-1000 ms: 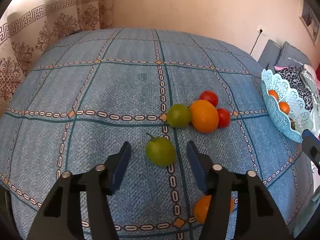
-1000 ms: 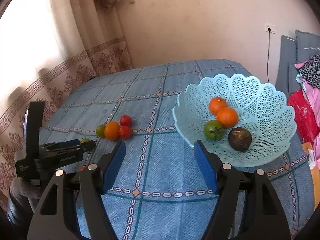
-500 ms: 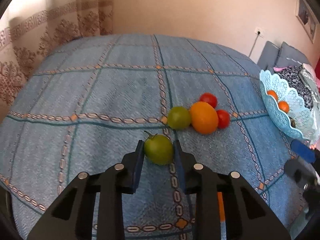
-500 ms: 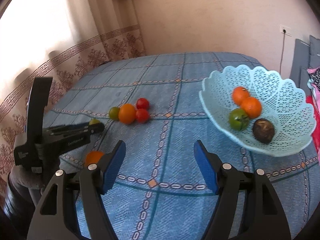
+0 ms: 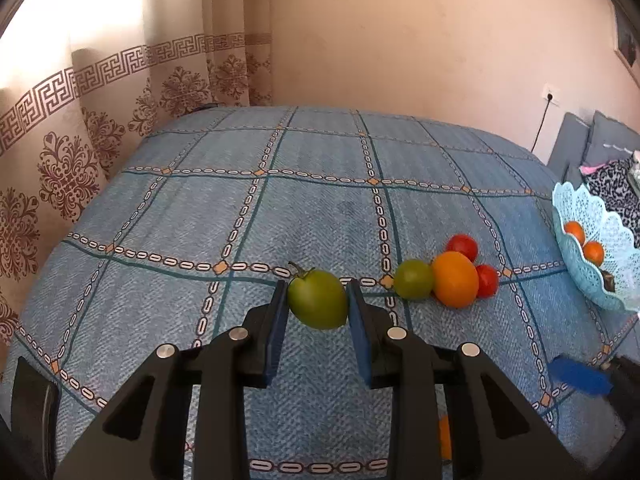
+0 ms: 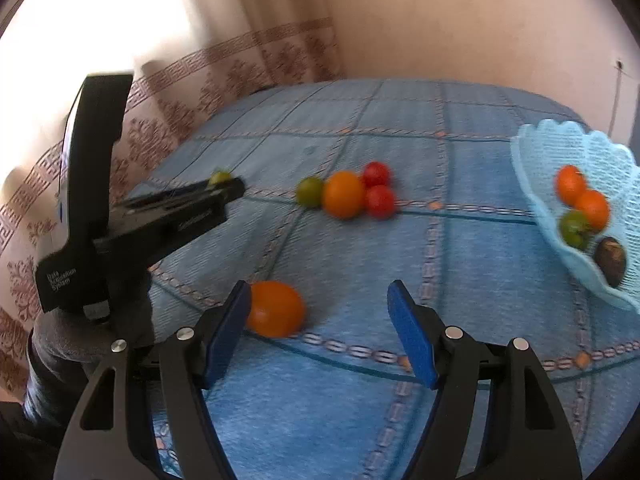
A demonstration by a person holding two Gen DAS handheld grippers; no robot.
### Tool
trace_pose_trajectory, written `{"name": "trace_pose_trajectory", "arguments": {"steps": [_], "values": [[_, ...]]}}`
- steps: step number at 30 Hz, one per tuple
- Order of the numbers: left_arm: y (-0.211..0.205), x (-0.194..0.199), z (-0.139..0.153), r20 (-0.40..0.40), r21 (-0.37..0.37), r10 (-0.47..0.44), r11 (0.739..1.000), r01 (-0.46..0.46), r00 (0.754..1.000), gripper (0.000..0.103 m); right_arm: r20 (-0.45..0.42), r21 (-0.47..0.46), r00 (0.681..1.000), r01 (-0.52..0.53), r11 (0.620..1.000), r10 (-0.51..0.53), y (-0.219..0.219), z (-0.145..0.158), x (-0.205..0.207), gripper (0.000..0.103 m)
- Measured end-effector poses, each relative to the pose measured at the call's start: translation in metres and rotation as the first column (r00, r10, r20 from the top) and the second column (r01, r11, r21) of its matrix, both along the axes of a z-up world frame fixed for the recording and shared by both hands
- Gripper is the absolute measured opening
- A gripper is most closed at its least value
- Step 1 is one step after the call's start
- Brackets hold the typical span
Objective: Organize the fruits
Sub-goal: 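Grasp the green tomato with the left tool while the right tool grasps an orange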
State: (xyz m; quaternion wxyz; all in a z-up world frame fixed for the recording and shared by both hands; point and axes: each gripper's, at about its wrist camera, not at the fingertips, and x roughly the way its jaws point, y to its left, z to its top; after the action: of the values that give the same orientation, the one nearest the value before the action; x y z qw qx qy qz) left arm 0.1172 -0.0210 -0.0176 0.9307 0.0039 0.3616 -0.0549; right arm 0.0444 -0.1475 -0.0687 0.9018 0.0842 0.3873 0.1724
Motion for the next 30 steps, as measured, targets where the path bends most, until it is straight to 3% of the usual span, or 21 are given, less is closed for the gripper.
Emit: {"name": "trace_pose_trajectory", "arguments": {"steps": [11,30], "values": [[0.001,-0.001,0.001,0.002,-0.006,0.007,1.0,-0.007,1.0,0.03,-0.061,-0.055,0.997,-0.06,0.997,0.057,0.032,-0.018,0.017,0.052],[0.004,0.004,-0.003,-0.016,-0.019,0.005,1.0,-0.006,1.0,0.03,-0.048,-0.071,0.997,-0.064,0.995,0.061,0.038,-0.024,0.019,0.05]]}}
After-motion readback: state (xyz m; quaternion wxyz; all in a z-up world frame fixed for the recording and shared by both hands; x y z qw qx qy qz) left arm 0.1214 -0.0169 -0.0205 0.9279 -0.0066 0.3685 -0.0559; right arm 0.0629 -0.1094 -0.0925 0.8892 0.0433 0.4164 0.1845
